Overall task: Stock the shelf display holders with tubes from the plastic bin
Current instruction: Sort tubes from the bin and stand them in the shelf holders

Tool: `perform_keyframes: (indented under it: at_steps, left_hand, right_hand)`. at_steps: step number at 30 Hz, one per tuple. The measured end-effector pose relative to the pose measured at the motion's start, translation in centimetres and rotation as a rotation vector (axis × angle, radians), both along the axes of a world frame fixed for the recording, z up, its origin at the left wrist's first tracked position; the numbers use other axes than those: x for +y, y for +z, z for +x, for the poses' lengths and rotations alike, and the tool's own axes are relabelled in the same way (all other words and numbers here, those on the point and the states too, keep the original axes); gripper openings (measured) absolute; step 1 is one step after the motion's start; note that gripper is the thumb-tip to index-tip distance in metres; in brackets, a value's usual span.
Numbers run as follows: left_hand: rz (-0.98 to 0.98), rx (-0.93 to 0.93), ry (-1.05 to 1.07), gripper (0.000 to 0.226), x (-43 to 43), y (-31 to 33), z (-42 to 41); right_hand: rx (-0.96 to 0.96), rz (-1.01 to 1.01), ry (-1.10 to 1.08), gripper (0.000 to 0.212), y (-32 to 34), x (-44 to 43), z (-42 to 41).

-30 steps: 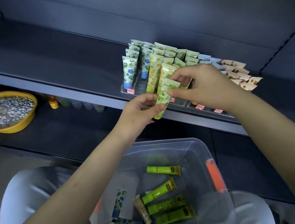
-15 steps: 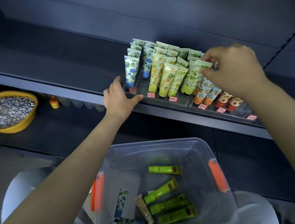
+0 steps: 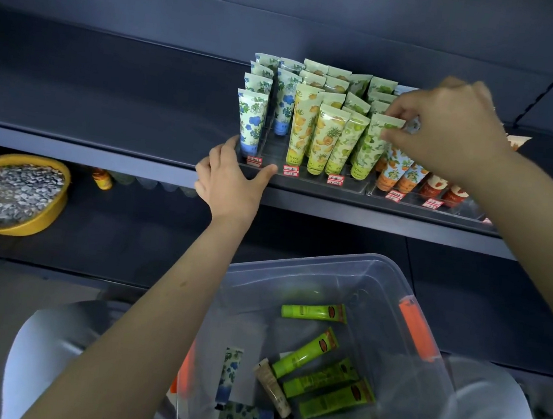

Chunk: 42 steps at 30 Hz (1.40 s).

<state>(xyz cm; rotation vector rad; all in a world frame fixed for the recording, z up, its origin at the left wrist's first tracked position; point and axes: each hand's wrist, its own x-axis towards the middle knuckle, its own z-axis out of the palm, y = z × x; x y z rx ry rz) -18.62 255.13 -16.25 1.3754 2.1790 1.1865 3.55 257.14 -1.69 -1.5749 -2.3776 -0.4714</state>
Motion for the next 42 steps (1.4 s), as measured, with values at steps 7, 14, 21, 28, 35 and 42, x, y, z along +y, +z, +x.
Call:
perform_keyframes:
  at_steps: [7,14,21,28,35,42]
  left_hand:
    - [-0.024,0.0,-0.012,0.074,0.0,0.2,-0.1]
    - [-0.053,-0.039,-0.061,0.072,-0.5,1.1,-0.5]
    - [-0.059,-0.032,-0.184,0.081,-2.8,1.8,-0.9]
    - [0.092,0.0,-0.174,0.066,-9.0,0.2,-0.4]
    - [0.001,0.144,-0.323,0.051,-16.8,-8.3,0.0]
    - [-0.36,0.193,-0.486,0.048,-19.2,-13.7,0.6]
  right_hand:
    - [-0.053,0.037,-0.008,0.028,-0.9,0.2,0.1]
    - [-0.047,0.091,-0.011,0.027,-0.9,-0.1,0.2]
    - [-0.001,0.156,0.008,0.028,-0.3,-1.4,0.2]
    - [0.133,0.162,0.061,0.026,-3.0,-6.8,-0.1]
    - [0.32,-0.151,0.034,0.028,-14.5,-14.5,0.7]
    - [0.452,-0.522,-0.064,0.028,-25.3,-18.9,1.5]
